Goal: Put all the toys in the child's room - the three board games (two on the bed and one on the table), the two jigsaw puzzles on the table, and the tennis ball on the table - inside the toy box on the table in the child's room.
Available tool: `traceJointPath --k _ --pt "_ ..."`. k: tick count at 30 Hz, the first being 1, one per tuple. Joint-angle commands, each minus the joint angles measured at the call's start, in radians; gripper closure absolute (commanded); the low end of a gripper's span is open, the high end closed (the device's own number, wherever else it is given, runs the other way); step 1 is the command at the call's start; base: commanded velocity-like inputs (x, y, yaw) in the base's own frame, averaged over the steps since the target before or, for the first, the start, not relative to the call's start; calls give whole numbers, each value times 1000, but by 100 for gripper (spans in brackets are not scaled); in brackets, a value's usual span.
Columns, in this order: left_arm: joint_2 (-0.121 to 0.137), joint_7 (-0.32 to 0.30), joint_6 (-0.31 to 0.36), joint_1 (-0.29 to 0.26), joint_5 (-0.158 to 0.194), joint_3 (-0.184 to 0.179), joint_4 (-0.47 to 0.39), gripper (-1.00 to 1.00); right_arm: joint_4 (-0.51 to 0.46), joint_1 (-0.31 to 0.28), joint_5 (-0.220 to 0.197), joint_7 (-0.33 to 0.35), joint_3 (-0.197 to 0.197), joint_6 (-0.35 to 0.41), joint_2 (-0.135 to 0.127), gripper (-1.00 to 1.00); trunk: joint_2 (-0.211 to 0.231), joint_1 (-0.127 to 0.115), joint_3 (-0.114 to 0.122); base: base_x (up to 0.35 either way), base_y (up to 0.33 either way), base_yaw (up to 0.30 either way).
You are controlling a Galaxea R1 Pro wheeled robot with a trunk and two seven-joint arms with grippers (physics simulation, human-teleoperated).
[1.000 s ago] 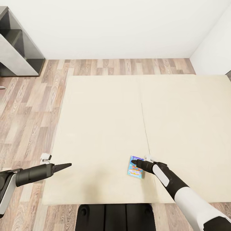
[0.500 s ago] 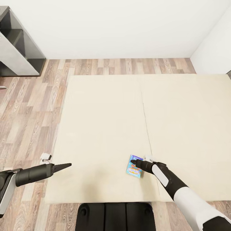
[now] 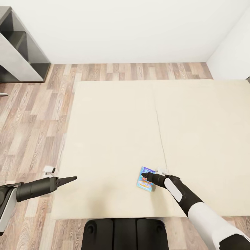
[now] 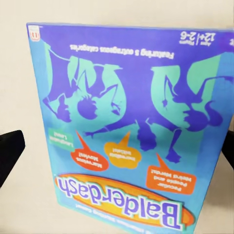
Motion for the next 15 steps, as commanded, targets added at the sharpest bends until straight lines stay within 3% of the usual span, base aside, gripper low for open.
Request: traceJointPath --k 1,15 --pt "0 -1 8 0 2 0 0 -100 -1 0 -1 1 3 3 -1 -100 -2 1 -1 0 150 0" --pt "0 -1 8 0 3 0 0 -100 -1 0 -1 1 3 3 -1 -100 -2 1 -1 0 60 0"
